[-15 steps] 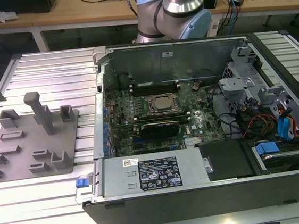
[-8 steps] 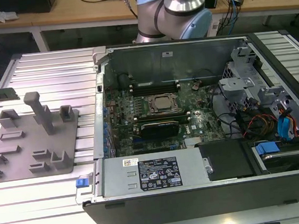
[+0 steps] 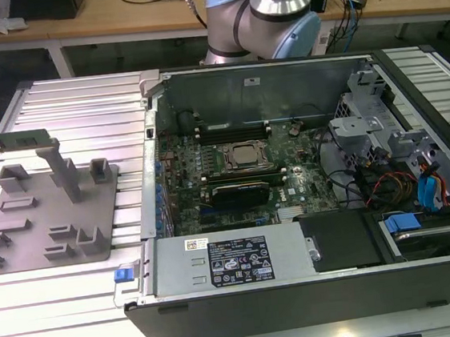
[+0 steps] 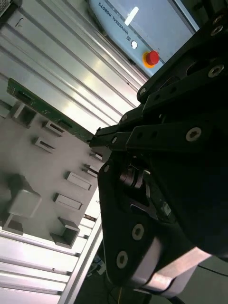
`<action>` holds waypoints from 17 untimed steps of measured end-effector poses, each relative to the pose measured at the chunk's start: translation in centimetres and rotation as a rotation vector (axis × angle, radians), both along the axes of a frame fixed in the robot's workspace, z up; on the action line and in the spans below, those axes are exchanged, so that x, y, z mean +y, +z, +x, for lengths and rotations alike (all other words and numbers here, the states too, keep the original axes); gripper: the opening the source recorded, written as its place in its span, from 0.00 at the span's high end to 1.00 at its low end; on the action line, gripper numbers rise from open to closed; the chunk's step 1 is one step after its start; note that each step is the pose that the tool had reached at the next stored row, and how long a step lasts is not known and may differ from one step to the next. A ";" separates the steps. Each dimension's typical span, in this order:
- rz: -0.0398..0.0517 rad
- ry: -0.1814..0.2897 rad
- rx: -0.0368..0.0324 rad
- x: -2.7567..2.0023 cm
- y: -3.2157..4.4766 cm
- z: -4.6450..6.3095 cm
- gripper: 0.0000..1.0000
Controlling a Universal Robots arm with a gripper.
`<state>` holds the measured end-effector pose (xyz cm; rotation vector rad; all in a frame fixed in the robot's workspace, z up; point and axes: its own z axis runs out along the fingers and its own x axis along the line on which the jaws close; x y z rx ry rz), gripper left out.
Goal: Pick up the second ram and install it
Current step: 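Pick up the second ram and move it above second insertion slot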
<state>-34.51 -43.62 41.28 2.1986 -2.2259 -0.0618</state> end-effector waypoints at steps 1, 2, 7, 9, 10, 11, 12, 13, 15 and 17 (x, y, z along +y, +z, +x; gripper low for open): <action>-0.0002 0.000 0.0002 0.00 0.00 0.9 0.91; -0.0001 0.000 0.0001 0.00 -0.01 1.4 0.91; -0.0001 0.000 0.0005 0.00 -0.06 4.1 0.91; 0.0000 0.000 0.0008 0.00 -0.09 5.3 0.91; -0.0001 0.000 0.0010 0.00 -0.09 5.6 0.91; -0.0002 0.000 0.0016 0.00 -0.10 6.5 0.91; -0.0001 0.000 0.0021 0.00 -0.13 7.3 0.91; 0.0000 0.000 0.0028 0.00 -0.15 8.3 0.91; -0.0001 0.000 0.0043 0.00 -0.20 10.2 0.91; -0.0002 0.000 0.0052 0.00 -0.22 11.5 0.91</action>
